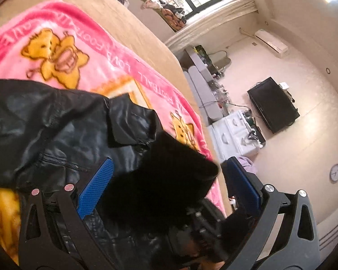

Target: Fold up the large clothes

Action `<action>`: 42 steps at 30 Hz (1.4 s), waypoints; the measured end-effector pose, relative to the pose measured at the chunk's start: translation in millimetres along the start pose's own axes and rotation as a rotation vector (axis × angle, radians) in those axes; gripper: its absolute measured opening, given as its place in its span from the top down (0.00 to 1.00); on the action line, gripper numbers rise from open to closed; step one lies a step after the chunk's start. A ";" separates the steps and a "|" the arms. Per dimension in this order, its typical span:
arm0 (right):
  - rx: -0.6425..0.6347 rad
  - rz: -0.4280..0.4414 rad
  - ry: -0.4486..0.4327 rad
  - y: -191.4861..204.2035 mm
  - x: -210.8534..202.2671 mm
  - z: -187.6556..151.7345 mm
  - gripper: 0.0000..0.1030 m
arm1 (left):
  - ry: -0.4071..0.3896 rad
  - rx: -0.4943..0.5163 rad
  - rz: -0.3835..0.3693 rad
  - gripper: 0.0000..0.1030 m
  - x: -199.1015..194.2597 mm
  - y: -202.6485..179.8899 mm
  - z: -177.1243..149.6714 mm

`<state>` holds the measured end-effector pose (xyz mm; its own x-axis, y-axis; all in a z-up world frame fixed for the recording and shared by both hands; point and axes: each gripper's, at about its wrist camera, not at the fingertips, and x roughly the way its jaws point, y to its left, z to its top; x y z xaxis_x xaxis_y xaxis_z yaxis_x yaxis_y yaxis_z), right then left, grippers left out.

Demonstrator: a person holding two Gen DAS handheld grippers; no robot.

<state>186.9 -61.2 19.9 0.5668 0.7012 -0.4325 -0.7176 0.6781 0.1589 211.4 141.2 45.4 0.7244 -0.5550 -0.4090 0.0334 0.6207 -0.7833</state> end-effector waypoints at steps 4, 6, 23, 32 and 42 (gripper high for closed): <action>-0.076 0.005 0.099 7.4 17.5 -7.1 0.62 | 0.050 -0.015 -0.017 0.09 8.9 3.0 -3.9; -0.105 0.023 0.187 15.1 25.9 -13.2 0.36 | 0.093 -0.012 -0.013 0.09 15.0 8.4 -5.3; 0.211 0.124 0.161 -79.4 -42.4 5.9 0.04 | 0.296 -0.010 0.349 0.09 58.6 72.0 -47.0; 0.244 -0.029 0.081 -117.0 -69.4 6.6 0.05 | 0.286 0.228 0.449 0.42 73.5 36.6 -69.3; 0.376 -0.119 -0.019 -162.7 -104.4 6.9 0.05 | 0.028 0.436 0.398 0.81 30.2 -38.6 -46.0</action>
<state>247.3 -243.3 45.4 0.6470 0.6142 -0.4519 -0.4500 0.7860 0.4240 200.3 75.0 41.7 0.7209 -0.2432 -0.6490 0.0471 0.9514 -0.3043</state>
